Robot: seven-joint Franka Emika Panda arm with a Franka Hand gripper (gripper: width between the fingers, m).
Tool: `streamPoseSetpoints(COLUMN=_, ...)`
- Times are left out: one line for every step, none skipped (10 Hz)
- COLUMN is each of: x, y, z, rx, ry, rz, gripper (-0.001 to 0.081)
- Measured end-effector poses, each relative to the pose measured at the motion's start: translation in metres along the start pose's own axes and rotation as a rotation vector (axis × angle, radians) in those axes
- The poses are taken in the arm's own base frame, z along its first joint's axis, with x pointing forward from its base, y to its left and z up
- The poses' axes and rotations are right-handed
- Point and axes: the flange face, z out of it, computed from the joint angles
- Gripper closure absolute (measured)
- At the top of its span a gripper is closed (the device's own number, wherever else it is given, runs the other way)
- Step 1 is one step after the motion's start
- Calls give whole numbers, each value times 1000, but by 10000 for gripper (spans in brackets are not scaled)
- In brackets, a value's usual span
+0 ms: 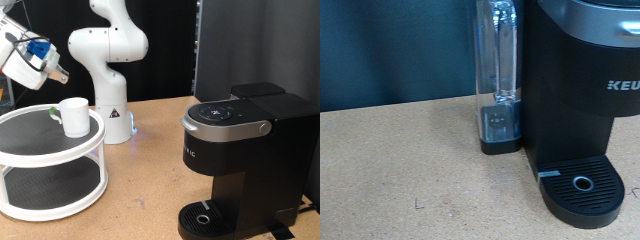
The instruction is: Make a cup of coffee with the keurig machine
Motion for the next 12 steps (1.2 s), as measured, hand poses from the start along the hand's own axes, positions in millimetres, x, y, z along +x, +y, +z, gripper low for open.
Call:
streamPoseSetpoints(x=-4, y=1, z=-3, rx=-8, ry=11, rz=10, gripper=805)
streamPoseSetpoints(x=-13, y=2, z=-7, rx=-14, ry=25, rz=28, gripper=805)
streamPoseSetpoints(x=-25, y=3, z=-12, rx=-20, ry=35, rz=50, gripper=805)
streamPoseSetpoints(x=-38, y=2, z=-18, rx=-20, ry=48, rz=73, gripper=805)
streamPoseSetpoints(x=-51, y=0, z=-24, rx=-18, ry=54, rz=89, gripper=805)
streamPoseSetpoints(x=-62, y=-2, z=-29, rx=-12, ry=51, rz=97, gripper=805)
streamPoseSetpoints(x=-73, y=-5, z=-34, rx=-7, ry=43, rz=94, gripper=805)
streamPoseSetpoints(x=-82, y=-9, z=-37, rx=1, ry=41, rz=86, gripper=805)
streamPoseSetpoints(x=-88, y=-13, z=-40, rx=5, ry=42, rz=80, gripper=805)
streamPoseSetpoints(x=-92, y=-17, z=-43, rx=16, ry=43, rz=78, gripper=805)
streamPoseSetpoints(x=-94, y=-22, z=-45, rx=31, ry=40, rz=60, gripper=805)
streamPoseSetpoints(x=-95, y=-25, z=-46, rx=39, ry=40, rz=44, gripper=805)
